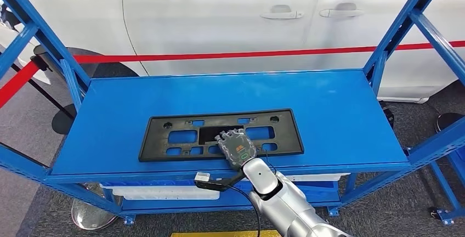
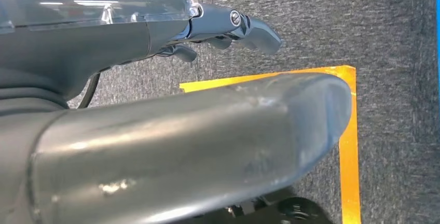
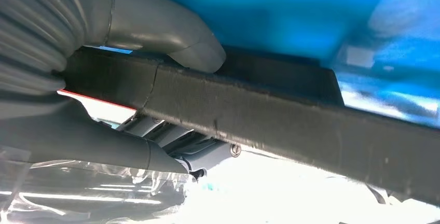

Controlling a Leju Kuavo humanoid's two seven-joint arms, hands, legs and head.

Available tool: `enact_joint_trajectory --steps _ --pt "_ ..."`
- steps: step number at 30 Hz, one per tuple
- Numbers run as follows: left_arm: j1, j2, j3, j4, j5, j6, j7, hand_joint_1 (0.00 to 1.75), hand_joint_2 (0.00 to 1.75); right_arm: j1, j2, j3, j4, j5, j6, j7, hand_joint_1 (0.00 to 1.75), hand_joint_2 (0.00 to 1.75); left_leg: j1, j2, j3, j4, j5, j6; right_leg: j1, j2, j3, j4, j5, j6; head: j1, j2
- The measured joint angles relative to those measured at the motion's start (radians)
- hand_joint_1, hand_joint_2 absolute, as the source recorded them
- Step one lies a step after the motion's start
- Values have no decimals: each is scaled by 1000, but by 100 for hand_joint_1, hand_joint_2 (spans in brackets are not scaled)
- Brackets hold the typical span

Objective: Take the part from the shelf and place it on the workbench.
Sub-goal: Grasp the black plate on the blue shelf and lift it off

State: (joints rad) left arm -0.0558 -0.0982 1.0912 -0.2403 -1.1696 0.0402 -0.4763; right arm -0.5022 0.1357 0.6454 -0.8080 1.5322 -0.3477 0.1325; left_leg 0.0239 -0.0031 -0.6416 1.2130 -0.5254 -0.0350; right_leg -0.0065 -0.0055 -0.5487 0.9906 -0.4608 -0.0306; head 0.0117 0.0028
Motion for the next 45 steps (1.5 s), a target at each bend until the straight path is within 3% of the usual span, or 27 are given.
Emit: enact_joint_trajectory --steps 1,3,6,8,11,12,13,14,15,17,18,19,22,23,25,27,28,29,30,32,34,37,39,42,43,44,45 --pt "0 0 4 0 0 1 -1 0 0 6 1 -6 -9 -15 -9 -13 175 175 1 0 32 -67 32 1 0 1 0 5 -3 3 0 0" --pt "-1 -1 11 0 2 2 -4 0 0 29 4 -21 -58 -93 -37 -68 175 175 1 0 80 -170 61 7 5 4 -6 18 -10 13 -1 0" --pt "1 -7 28 0 8 7 -11 0 0 98 12 -39 -230 -320 -97 -206 175 175 0 0 87 -190 57 25 10 10 -12 22 -11 28 0 0" --pt "2 -13 42 0 11 10 -18 0 0 147 17 -41 -390 -460 -108 -259 175 175 3 2 89 -197 62 39 8 11 -20 43 -29 37 2 0" --pt "1 -18 59 0 15 17 -28 0 0 208 17 -40 -584 -637 -116 -313 175 175 1 1 84 -201 66 55 1 10 -99 208 -120 48 8 0" --pt "2 -19 65 0 16 18 -30 0 0 227 13 -40 -637 -715 -128 -345 175 175 0 -1 82 -201 67 56 0 10 -131 269 -143 50 8 0" --pt "3 -21 70 0 17 19 -31 0 0 245 6 -40 -688 -792 -138 -375 175 175 -1 -2 80 -200 66 57 -1 10 -151 304 -147 51 8 0" --pt "5 -23 76 0 18 20 -32 0 0 259 -2 -41 -743 -865 -144 -401 175 175 -2 -3 80 -199 65 57 -1 10 -153 301 -132 50 8 0" --pt "6 -25 82 0 18 21 -33 0 0 271 -11 -43 -803 -931 -145 -421 175 175 -3 -3 81 -198 64 56 0 9 -137 260 -99 48 8 0" --pt "5 -31 91 0 18 22 -35 0 0 287 -29 -49 -911 -1022 -136 -446 175 175 -6 -3 84 -197 59 52 3 9 -73 122 -28 37 8 0" --pt "4 -34 95 0 18 23 -35 0 0 293 -37 -54 -955 -1051 -131 -456 175 175 -8 -3 85 -196 57 48 6 9 -48 67 -10 32 8 0" --pt "3 -36 99 0 18 23 -37 0 0 301 -44 -59 -989 -1074 -128 -466 175 175 -9 -3 84 -196 56 44 9 10 -35 37 -4 27 8 0" --pt "1 -39 110 0 17 24 -46 0 0 334 -62 -80 -1071 -1155 -125 -506 175 175 -10 -3 84 -198 52 28 8 11 -32 21 -6 18 8 0" --pt "1 -39 112 0 15 26 -49 0 0 347 -66 -89 -1095 -1189 -120 -518 175 175 -10 -2 81 -187 42 24 4 9 -29 17 -5 13 7 0" --pt "1 -40 116 0 10 33 -51 0 0 375 -74 -111 -1134 -1257 -106 -537 175 175 -9 -2 46 -105 -9 18 0 5 -23 11 -5 4 3 0" --pt "2 -41 118 0 7 40 -50 0 0 405 -80 -132 -1157 -1304 -95 -550 175 175 -9 -1 -15 26 -68 13 2 3 -21 11 -8 -2 1 0" --pt "3 -41 119 0 7 40 -50 0 0 417 -84 -139 -1164 -1316 -92 -555 175 175 -9 -1 -37 70 -78 11 3 3 -20 12 -9 -3 1 0" --pt "4 -42 120 0 7 41 -49 0 0 427 -86 -145 -1169 -1323 -90 -559 175 175 -9 -1 -44 81 -69 11 3 5 -20 14 -11 -4 1 0" --pt "4 -42 122 0 6 41 -49 0 0 434 -89 -148 -1174 -1326 -89 -561 175 175 -9 -1 -33 53 -41 12 4 7 -18 16 -13 -3 1 0" --pt "2 -42 125 0 6 42 -49 0 0 445 -92 -154 -1185 -1329 -87 -564 175 175 -10 -1 25 -74 30 20 5 10 -13 21 -20 1 1 0" --pt "-1 -42 129 0 11 42 -48 0 0 452 -94 -161 -1194 -1346 -84 -560 175 175 -15 -2 68 -170 60 30 7 10 -14 28 -25 8 1 0" --pt "-3 -44 141 0 29 40 -39 0 0 485 -93 -182 -1199 -1424 -70 -545 175 175 -16 -3 75 -192 59 42 8 8 -17 28 -27 23 0 0" --pt "-2 -48 154 0 41 40 -32 0 0 535 -91 -204 -1197 -1480 -34 -558 175 175 -10 -4 80 -203 65 53 7 7 -27 60 -54 33 3 0" --pt "-2 -53 173 0 55 40 -29 0 0 630 -82 -242 -1186 -1517 68 -627 175 175 -7 -3 81 -207 71 62 -1 7 -103 226 -147 46 5 0" --pt "-2 -55 179 0 58 40 -29 0 0 664 -78 -254 -1180 -1516 104 -660 175 175 -7 -3 81 -206 71 62 -4 7 -126 274 -164 50 5 0" --pt "-1 -58 185 -1 62 40 -28 0 0 698 -74 -264 -1173 -1511 135 -693 175 175 -7 -3 80 -205 71 61 -8 7 -134 291 -161 53 5 0" --pt "-1 -62 192 -1 66 40 -26 0 0 728 -69 -273 -1165 -1504 163 -724 175 175 -6 -4 80 -204 70 60 -13 6 -125 271 -140 55 5 0"
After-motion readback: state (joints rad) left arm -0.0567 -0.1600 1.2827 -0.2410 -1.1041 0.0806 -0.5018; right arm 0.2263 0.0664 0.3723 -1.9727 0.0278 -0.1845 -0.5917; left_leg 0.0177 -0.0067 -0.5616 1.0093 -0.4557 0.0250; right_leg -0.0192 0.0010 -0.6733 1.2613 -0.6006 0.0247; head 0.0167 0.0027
